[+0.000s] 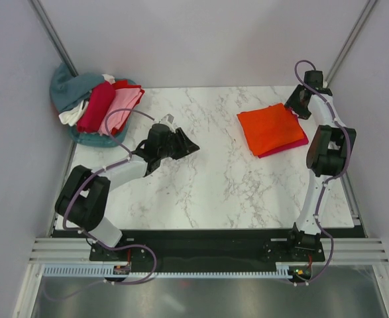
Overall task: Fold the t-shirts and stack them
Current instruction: Neatly place the folded tshirt to the corner
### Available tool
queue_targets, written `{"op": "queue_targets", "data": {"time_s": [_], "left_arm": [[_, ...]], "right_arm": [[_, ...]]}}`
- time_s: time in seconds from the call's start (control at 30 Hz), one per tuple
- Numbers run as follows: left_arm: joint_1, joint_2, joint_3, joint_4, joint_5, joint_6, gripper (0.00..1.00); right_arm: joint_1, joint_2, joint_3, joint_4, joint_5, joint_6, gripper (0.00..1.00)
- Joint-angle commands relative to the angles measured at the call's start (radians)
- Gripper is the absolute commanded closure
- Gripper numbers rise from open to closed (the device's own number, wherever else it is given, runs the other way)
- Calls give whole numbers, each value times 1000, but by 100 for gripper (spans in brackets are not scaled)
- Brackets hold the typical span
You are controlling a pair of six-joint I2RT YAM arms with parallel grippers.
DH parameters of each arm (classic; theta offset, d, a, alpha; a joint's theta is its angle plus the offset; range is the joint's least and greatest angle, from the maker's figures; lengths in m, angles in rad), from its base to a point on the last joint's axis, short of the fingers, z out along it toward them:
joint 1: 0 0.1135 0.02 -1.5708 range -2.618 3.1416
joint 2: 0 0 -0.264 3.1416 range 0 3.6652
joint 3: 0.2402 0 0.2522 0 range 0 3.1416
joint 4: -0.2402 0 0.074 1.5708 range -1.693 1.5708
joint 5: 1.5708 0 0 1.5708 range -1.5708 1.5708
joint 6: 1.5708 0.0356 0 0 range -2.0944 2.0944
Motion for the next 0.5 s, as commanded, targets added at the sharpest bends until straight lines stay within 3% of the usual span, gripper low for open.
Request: {"op": "queue_targets", "data": {"time_s": [0.0, 0.27, 0.47], "left_arm": [[-2, -62, 19, -30, -1, 54, 52], [-2, -103, -18, -50, -12, 70, 52], [-2, -99, -21, -47, 0, 62, 52]], "right_arm": [[-52, 47, 59, 70, -75, 74, 33], [-73, 91, 4, 132, -81, 114, 34], [-75, 38, -220, 207, -98, 123, 34]]}}
